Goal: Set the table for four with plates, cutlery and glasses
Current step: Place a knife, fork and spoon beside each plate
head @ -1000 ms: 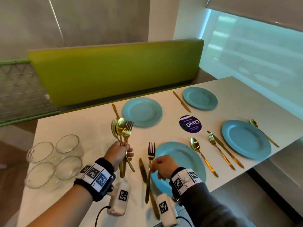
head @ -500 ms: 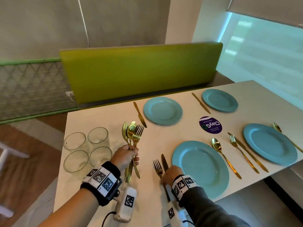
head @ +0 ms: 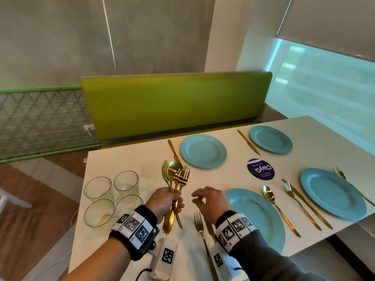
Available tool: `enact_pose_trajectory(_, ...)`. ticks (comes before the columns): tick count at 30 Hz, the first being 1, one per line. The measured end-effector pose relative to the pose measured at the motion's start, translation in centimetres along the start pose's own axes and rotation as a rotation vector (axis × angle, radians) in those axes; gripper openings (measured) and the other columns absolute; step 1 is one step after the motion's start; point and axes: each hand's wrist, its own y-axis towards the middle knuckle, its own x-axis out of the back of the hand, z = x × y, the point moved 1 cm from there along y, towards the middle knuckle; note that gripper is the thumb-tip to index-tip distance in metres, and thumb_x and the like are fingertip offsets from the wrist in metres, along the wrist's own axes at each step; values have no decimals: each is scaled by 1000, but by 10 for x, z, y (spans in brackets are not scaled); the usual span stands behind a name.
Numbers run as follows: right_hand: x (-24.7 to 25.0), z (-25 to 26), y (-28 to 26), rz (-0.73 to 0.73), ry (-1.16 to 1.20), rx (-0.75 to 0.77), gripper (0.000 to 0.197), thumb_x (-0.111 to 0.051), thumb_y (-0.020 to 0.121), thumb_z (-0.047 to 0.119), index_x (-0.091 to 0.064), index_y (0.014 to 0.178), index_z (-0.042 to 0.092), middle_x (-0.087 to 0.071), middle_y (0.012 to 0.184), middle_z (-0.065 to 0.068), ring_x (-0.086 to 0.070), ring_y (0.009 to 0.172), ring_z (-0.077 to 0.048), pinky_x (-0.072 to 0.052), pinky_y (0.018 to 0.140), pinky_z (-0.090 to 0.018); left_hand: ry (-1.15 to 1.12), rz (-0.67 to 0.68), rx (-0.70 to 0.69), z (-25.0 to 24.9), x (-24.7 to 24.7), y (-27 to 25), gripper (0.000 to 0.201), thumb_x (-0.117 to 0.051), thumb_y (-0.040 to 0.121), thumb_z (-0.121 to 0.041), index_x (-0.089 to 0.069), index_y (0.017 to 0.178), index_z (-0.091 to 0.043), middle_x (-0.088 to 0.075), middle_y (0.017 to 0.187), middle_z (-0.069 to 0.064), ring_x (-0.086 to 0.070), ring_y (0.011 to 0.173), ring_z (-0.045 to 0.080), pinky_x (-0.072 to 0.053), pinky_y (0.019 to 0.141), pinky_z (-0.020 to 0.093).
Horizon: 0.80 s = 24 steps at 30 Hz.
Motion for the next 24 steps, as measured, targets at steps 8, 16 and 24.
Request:
enact_pose_trajectory(8, 22, 32, 41, 160, -178, 427, 27, -54, 90, 16, -68, 111, 23, -71, 104, 0, -64, 99, -19, -52, 82, -31, 172, 71, -1, -22, -5, 15, 24, -37, 89, 5, -60, 84, 2, -61, 72, 18, -61, 61, 22, -49, 49, 21)
enact_pose_trajectory(16, 19, 32, 118, 397, -371, 499, 30, -47, 95, 14, -60, 122, 17, -66, 111, -7, -59, 106, -26, -47, 85, -33, 189, -82, 9, -57, 9, 62, 20, -42, 88, 6, -59, 79, -1, -64, 76, 18, -61, 53, 18, -48, 46, 20)
enact_pose_trajectory(24, 5, 16, 196, 436, -540, 209, 31, -44, 94, 14, -62, 118, 17, -62, 117, -9, -59, 108, -28, -49, 89, -37, -10, -524, -121, -92, 62, 127, 13, -38, 96, -5, -48, 88, -6, -64, 74, 8, -62, 66, 23, -41, 59, 29)
